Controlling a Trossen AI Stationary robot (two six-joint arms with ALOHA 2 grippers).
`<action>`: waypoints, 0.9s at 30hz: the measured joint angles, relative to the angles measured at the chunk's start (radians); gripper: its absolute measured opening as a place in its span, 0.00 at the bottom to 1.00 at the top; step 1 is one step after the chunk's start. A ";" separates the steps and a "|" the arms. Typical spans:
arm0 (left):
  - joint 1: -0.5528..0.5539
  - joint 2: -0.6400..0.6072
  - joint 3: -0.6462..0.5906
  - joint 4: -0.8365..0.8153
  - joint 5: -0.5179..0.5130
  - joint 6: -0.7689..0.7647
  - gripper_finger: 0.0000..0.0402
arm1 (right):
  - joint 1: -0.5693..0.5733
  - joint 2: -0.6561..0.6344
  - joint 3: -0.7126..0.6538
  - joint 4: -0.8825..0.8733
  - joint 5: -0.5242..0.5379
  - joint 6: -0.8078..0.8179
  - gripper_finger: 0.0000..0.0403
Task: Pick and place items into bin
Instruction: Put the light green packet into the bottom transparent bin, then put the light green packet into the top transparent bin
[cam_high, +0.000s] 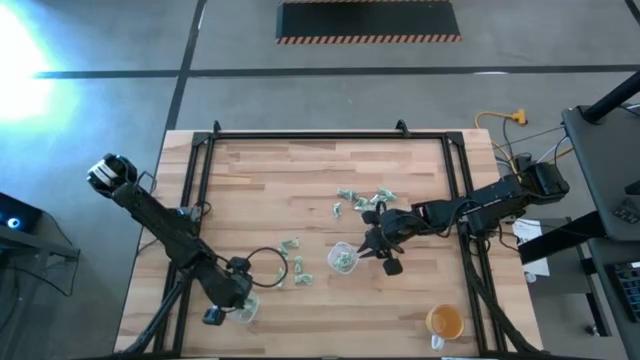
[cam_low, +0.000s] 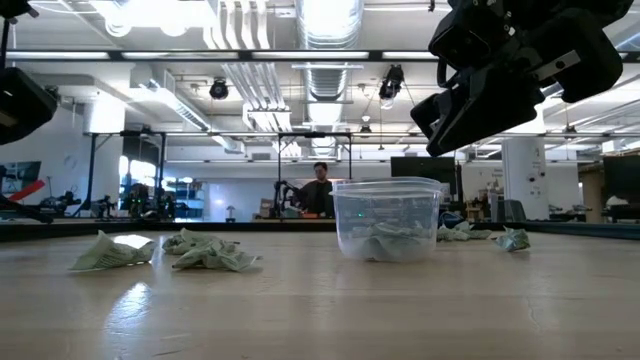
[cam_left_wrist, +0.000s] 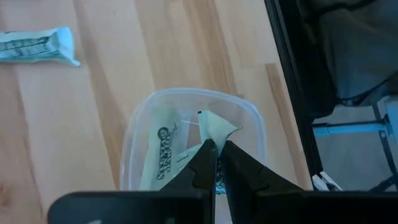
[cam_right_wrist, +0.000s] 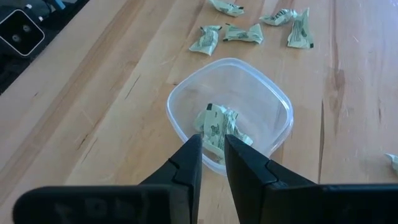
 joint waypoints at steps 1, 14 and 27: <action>0.000 -0.004 0.000 -0.002 -0.010 -0.009 0.01 | 0.000 0.000 0.000 0.000 0.000 0.000 0.15; 0.000 -0.009 0.000 -0.019 -0.048 -0.014 0.20 | 0.000 0.000 0.000 0.000 0.000 0.000 0.15; 0.037 -0.087 0.013 -0.026 -0.310 0.305 0.22 | 0.000 0.000 0.000 0.001 0.000 0.000 0.15</action>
